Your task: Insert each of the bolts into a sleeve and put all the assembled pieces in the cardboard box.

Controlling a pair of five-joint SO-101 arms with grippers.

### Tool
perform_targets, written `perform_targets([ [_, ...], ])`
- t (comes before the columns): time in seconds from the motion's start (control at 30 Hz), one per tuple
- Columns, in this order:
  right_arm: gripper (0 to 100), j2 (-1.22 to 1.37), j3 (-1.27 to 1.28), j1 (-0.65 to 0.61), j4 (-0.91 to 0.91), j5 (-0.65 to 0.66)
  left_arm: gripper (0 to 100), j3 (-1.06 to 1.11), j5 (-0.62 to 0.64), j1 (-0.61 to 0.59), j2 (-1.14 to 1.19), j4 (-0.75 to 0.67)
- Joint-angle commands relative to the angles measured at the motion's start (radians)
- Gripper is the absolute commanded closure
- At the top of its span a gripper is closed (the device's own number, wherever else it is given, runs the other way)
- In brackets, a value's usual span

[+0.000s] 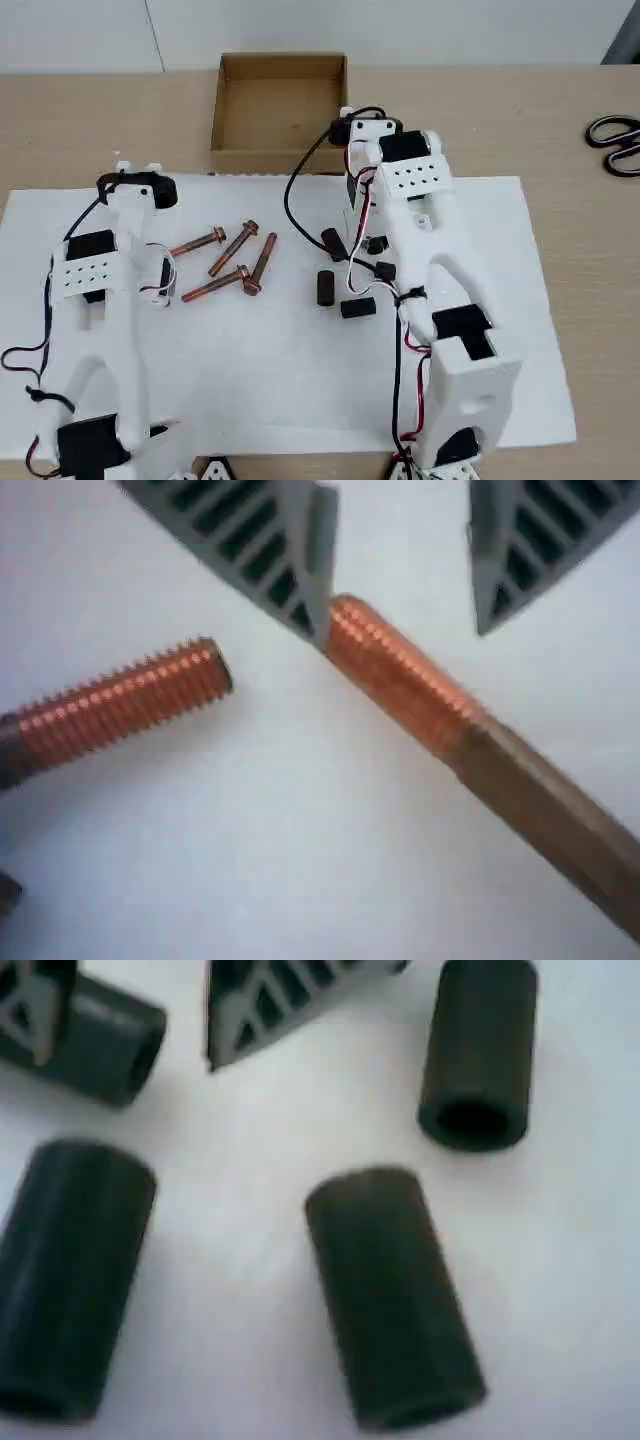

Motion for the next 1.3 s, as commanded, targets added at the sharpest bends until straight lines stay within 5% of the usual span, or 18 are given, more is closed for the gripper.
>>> perform_targets([
  [0.0, 89.8, 0.018, -0.044, -0.007, -0.048, -0.005, 89, -0.039, -0.005, 0.006, 0.003, -0.048],
  [0.83, 83.6, 0.180, -0.043, -0.001, -0.163, 0.040, 88, -0.015, -0.009, 0.018, 0.005, -0.080],
  [1.27, 99.5, 0.214, -0.044, 0.002, -0.163, 0.072, 89, 0.031, -0.006, 0.017, 0.005, -0.110],
])
